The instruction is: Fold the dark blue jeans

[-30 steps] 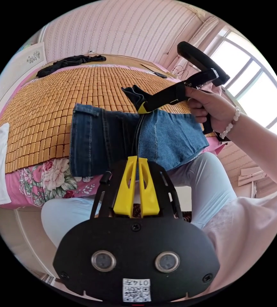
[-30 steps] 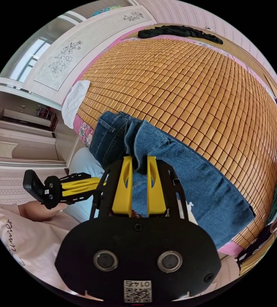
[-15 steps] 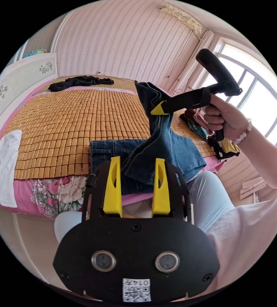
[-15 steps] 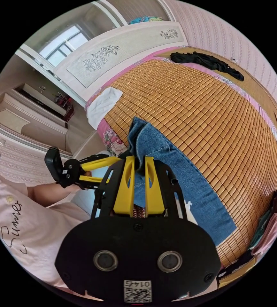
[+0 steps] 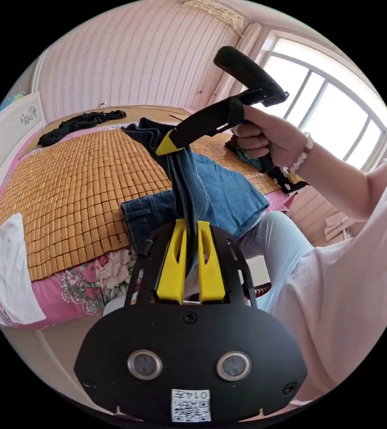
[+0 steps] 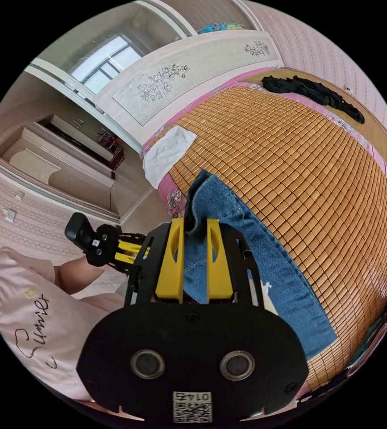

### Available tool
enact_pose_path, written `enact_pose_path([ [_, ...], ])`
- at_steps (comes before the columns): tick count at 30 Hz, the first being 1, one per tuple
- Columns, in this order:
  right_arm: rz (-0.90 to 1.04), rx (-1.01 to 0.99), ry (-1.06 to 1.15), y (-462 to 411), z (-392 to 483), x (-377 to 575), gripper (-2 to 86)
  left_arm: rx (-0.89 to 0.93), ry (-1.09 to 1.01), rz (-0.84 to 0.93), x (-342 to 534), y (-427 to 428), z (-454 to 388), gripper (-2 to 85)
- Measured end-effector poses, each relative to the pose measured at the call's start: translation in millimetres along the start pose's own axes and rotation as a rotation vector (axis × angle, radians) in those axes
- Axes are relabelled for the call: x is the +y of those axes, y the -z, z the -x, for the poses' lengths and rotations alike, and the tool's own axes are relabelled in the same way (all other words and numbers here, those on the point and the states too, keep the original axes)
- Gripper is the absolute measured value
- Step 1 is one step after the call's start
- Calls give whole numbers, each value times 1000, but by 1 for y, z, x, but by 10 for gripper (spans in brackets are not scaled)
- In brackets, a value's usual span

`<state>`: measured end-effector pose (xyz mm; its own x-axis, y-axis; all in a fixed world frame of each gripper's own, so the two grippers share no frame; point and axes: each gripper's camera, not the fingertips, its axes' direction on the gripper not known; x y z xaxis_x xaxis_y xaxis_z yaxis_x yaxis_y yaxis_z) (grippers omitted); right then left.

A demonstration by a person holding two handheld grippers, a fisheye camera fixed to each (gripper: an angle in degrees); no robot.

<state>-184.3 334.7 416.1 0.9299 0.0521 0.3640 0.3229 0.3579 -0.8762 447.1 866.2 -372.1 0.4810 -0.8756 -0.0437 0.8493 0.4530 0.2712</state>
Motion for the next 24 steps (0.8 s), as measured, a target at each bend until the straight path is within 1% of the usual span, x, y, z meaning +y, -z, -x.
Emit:
enact_pose_path([
  [1, -26, 22, -25, -8, -3, -11, 106, -67, 76, 63, -1, -6, 15, 42],
  [2, -11, 66, -54, -19, -11, -20, 108, -112, 151, 106, 4, -17, 34, 41],
  [3, -1, 77, -69, -25, -16, -22, 109, -122, 191, 130, 8, -26, 45, 41],
  [5, 36, 74, -119, -37, -38, -12, 110, -130, 368, 259, 28, -60, 85, 44],
  [7, 55, 112, -159, -35, -57, 13, 110, -83, 397, 267, 36, -69, 97, 50],
  [9, 72, 181, -218, -27, -80, 49, 111, -46, 401, 245, 39, -72, 101, 62],
  [12, 107, 286, -421, -9, -129, 127, 115, -62, 403, 260, 36, -84, 102, 86],
  [14, 107, 362, -639, 8, -165, 192, 128, -16, 422, 290, 32, -105, 105, 92],
  [15, 106, 381, -692, 11, -173, 206, 134, -16, 430, 303, 31, -111, 107, 93],
  [17, 90, 466, -883, 25, -200, 252, 159, -25, 422, 333, 28, -128, 109, 81],
  [18, 80, 483, -924, 28, -206, 261, 160, -25, 420, 338, 27, -130, 110, 75],
  [19, 68, 494, -995, 31, -217, 275, 162, -36, 414, 353, 25, -133, 111, 57],
  [20, 73, 461, -1040, 29, -229, 285, 153, -61, 387, 368, 22, -132, 108, 33],
  [21, 77, 425, -1047, 26, -235, 287, 149, -63, 368, 366, 21, -131, 106, 28],
  [22, 98, 329, -1024, 17, -243, 289, 110, -66, 334, 369, 18, -129, 102, 19],
  [23, 131, 290, -983, 10, -248, 286, 85, -68, 309, 370, 17, -128, 98, 15],
  [24, 146, 302, -965, 8, -248, 284, 81, -66, 299, 371, 17, -129, 97, 13],
])
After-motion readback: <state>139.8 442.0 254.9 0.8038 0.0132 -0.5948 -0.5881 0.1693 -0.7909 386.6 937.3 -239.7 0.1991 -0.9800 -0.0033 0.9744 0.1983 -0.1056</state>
